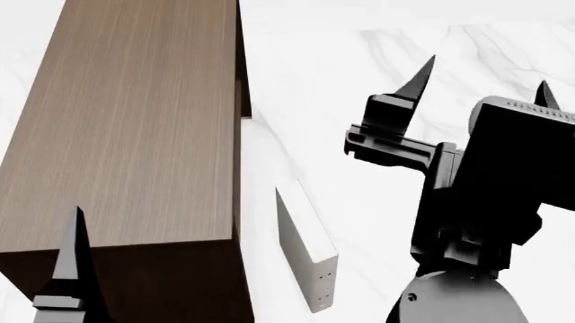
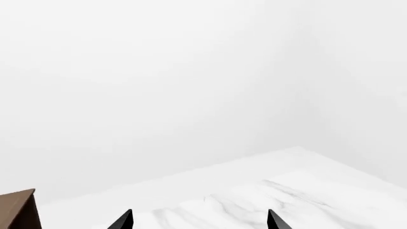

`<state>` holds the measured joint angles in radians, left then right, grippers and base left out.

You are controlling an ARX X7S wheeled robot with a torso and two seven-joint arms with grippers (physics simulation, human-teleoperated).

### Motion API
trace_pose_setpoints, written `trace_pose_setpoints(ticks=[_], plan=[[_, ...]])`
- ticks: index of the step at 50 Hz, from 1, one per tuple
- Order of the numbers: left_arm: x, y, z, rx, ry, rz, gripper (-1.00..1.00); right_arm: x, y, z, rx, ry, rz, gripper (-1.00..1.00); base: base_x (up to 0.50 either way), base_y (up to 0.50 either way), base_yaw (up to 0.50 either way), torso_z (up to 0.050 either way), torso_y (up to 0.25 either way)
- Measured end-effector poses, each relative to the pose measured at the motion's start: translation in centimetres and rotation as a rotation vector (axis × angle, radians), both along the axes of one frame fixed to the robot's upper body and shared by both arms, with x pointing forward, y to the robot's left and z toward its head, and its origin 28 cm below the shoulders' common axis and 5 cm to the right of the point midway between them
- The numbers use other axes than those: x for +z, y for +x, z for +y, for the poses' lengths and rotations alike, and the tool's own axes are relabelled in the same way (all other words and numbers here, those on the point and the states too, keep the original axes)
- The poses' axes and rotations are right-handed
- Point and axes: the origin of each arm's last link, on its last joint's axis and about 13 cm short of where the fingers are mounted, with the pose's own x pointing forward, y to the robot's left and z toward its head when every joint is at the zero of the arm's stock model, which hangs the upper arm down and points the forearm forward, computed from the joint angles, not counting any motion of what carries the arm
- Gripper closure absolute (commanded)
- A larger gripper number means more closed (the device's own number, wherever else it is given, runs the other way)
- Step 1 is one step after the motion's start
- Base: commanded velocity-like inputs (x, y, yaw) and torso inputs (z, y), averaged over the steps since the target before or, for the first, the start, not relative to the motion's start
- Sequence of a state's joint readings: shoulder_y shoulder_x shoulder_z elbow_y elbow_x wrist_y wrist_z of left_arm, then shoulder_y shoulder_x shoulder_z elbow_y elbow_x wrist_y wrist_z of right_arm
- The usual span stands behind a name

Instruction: Pick up the book in the middle and place it on the cabinet shelf.

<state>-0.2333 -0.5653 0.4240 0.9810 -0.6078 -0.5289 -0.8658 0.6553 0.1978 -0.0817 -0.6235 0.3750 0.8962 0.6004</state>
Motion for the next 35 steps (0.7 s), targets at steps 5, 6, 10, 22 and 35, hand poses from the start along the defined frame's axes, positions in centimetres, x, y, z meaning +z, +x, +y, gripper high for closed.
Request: trace_pose_setpoints(ticks=[5, 6, 10, 22, 35], plan=[[0.1, -0.1, -0.1, -0.006, -0.004, 0.001, -1.00, 1.0, 2.7, -0.1, -0.043, 0.024, 0.041, -1.00, 0.00, 0.00, 0.00, 0.000, 0.000], [0.1, -0.1, -0.1, -0.007, -0.005, 0.001, -1.00, 1.1, 3.2, -0.2, -0.052, 0.028, 0.052, -1.00, 0.00, 0.00, 0.00, 0.000, 0.000], [0.1, -0.1, -0.2, -0.012, -0.007, 0.000, -1.00, 1.4, 5.0, -0.3, -0.097, 0.052, 0.095, -1.00, 0.00, 0.00, 0.00, 0.000, 0.000], [0.4, -0.3, -0.3, -0.023, -0.011, -0.012, -1.00, 1.3, 9.5, -0.9, -0.305, 0.137, 0.254, -1.00, 0.00, 0.00, 0.00, 0.000, 0.000], [0.5, -0.4, -0.3, -0.030, -0.011, -0.020, -1.00, 2.0, 12.8, -2.0, -0.614, 0.338, 0.427, -1.00, 0.00, 0.00, 0.00, 0.000, 0.000]])
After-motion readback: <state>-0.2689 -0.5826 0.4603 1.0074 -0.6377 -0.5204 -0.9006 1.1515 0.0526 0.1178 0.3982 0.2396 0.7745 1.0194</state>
